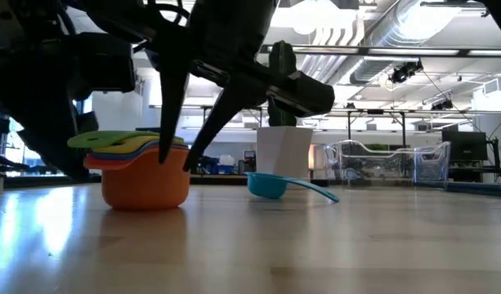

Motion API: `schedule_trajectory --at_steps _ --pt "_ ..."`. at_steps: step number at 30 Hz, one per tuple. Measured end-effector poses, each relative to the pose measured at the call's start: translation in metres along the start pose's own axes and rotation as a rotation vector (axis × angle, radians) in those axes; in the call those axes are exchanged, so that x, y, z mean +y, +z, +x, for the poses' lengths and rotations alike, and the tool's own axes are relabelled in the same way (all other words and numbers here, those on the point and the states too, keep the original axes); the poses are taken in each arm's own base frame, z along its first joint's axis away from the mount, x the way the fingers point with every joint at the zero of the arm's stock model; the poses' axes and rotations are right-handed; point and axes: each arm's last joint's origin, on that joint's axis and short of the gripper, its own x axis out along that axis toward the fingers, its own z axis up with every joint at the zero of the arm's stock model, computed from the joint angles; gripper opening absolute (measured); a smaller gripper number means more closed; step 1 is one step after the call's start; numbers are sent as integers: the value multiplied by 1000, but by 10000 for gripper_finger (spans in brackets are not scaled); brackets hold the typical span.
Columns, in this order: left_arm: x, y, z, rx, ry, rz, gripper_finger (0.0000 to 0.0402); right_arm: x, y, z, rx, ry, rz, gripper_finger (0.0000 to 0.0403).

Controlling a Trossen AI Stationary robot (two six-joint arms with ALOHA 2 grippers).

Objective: Nest measuring cups in basket
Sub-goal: Put the green measuring cup on top of the yellow measuring cup, then put the light blue measuring cup on top of the green measuring cup

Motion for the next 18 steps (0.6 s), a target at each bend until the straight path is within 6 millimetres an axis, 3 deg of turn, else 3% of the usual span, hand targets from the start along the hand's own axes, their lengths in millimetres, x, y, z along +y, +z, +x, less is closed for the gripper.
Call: schedule_trajectory --at_steps 18 --pt "-1 4 1 -17 -28 8 103 -1 0 0 3 -11 2 67"
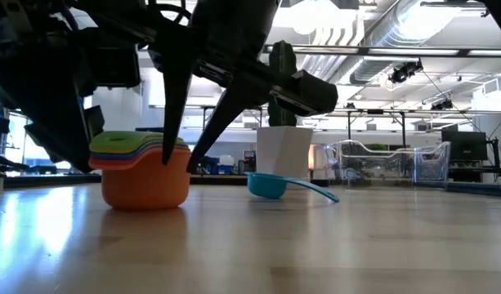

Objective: Nest measuring cups in basket
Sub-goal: Put the light blue measuring cup on top of the green measuring cup

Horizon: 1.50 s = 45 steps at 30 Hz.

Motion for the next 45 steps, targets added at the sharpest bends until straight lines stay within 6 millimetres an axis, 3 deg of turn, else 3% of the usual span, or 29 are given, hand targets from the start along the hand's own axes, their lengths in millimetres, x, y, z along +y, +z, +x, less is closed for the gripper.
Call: schedule_trajectory --at_steps 7,13,21,28,36,45 --pt "-2 -1 -8 41 -25 6 103 -7 -3 -3 33 -69 11 67" --pt "-6 -1 -23 46 -29 45 103 -9 -10 -18 50 -88 -5 67" --pt "-8 4 -57 18 -31 92 103 -19 -13 -36 28 -200 15 67" --pt "3 2 -95 -26 77 114 103 -28 -9 -62 5 -324 -7 67" --pt "18 4 -130 -113 160 93 103 -36 11 -95 -42 -375 -112 67" --pt "30 7 -158 -204 148 19 103 -35 66 -99 27 -374 -344 67"
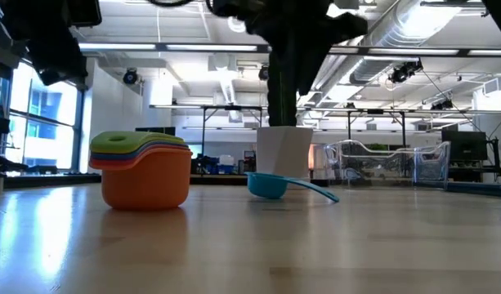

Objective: Nest measuring cups in basket
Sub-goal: Put the light blue measuring cup on top of the green measuring cup

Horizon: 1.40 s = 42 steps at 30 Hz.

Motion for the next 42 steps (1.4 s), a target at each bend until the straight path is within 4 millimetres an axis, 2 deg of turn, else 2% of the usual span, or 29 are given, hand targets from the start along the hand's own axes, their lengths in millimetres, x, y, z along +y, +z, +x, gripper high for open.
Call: schedule_trajectory --at_steps 9,16,20,24,30,35,42 --pt "11 5 -15 -63 5 -84 103 -9 55 7 12 162 -295 67" --pt "19 5 -20 -82 27 -119 103 -16 78 10 -42 193 -445 67" --pt "22 6 -22 -92 40 -142 103 -21 88 12 -51 189 -486 75" --pt "24 8 -21 -104 63 -157 103 -24 95 16 -49 181 -502 103" --pt "28 11 -21 -122 88 -174 103 -21 100 34 -17 166 -597 141" --pt "32 13 -21 -137 110 -194 103 -13 99 52 22 171 -681 146" --pt "36 16 -21 -156 136 -223 103 -11 100 70 68 133 -636 146"
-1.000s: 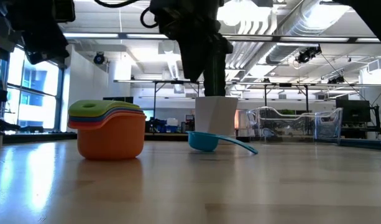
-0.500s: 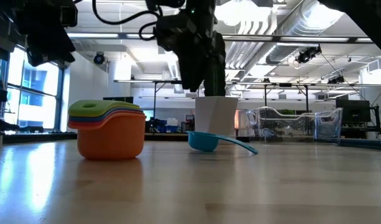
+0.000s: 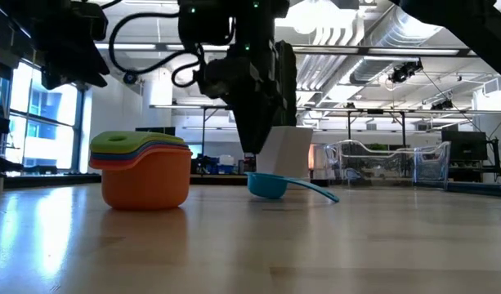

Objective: Nest measuring cups in basket
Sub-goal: Put the light blue measuring cup on top of the green measuring cup

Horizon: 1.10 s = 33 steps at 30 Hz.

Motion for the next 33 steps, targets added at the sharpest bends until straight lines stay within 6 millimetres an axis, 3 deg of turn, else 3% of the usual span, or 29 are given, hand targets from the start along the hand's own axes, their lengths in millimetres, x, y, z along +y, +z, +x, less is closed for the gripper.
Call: schedule_trajectory --at_steps 9,33 --pt "3 3 1 -15 20 -20 103 0 2 21 55 -25 39 146" --pt "3 3 1 -25 35 -19 103 -2 7 42 65 -80 80 144"
